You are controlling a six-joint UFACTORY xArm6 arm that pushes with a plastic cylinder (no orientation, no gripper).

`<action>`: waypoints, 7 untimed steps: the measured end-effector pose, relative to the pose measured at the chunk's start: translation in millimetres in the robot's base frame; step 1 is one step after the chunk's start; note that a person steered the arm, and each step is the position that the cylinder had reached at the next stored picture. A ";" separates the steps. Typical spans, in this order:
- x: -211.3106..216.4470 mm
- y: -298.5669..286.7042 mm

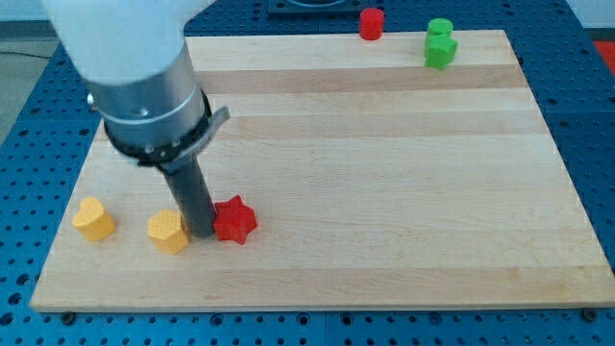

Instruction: Move the red star towards the bottom center of the board

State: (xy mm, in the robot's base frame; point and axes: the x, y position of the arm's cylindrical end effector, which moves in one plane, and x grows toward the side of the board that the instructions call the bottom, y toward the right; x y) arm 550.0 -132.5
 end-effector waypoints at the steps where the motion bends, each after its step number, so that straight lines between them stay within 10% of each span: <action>1: 16.4 -39.0; 7: -54.0 -38.7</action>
